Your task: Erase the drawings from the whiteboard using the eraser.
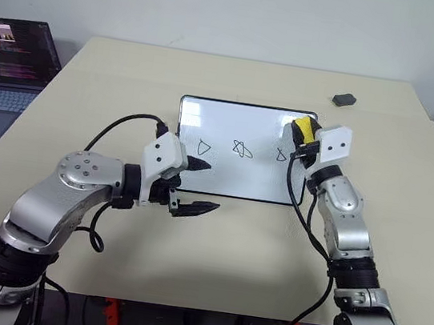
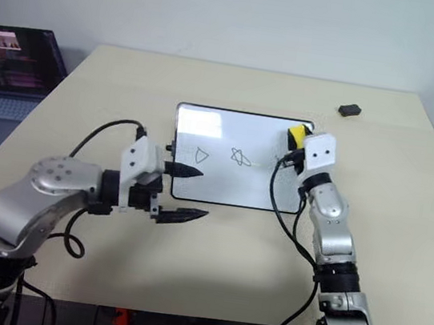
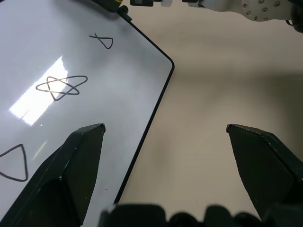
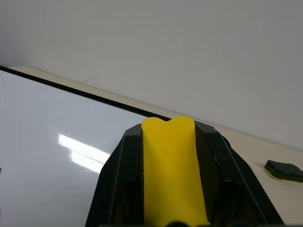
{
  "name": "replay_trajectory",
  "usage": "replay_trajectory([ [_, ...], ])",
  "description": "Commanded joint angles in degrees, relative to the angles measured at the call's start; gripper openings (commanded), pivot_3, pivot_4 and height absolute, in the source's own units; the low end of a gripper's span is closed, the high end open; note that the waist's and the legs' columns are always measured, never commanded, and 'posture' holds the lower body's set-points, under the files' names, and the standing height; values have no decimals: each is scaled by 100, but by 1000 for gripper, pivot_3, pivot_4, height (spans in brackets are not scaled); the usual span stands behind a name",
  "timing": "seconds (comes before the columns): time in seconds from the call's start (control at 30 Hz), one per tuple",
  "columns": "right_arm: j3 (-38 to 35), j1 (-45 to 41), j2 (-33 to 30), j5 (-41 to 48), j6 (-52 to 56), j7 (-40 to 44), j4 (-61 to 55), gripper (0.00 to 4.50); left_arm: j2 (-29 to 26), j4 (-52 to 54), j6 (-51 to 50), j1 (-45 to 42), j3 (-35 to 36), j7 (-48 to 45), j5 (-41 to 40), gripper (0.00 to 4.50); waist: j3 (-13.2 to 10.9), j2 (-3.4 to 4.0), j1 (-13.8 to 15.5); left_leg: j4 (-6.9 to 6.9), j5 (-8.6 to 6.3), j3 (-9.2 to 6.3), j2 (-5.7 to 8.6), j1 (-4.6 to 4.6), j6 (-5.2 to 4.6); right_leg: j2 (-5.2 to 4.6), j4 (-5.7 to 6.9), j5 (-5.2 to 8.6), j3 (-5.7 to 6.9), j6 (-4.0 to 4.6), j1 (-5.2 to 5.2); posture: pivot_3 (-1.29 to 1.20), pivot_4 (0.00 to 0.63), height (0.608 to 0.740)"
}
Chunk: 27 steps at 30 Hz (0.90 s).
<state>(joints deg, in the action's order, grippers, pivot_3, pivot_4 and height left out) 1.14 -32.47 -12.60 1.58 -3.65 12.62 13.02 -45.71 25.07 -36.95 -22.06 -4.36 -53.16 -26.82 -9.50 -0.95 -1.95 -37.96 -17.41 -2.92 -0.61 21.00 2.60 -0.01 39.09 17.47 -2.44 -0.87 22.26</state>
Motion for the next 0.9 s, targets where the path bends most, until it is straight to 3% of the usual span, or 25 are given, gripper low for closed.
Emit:
replay_trajectory([
  [0.03,-99,-148,-30,62,125,71,-22,1120,-23,64,52,-79,85,-35,-12,4500,0,0,-1,0,0,0,0,0,0,0,0,0,0,0,0,0,150,740],
  [0.53,386,526,74,-316,213,332,91,1120,-127,148,77,149,197,-113,-33,4500,3,-4,-10,-3,0,2,0,-9,0,0,7,0,-3,0,-6,0,150,740],
  [0.9,736,830,-140,-376,1317,876,-535,1120,-121,73,162,246,219,-122,33,4500,14,-18,-48,-18,3,1,4,-41,-1,1,54,-1,-5,1,-20,0,150,740],
])
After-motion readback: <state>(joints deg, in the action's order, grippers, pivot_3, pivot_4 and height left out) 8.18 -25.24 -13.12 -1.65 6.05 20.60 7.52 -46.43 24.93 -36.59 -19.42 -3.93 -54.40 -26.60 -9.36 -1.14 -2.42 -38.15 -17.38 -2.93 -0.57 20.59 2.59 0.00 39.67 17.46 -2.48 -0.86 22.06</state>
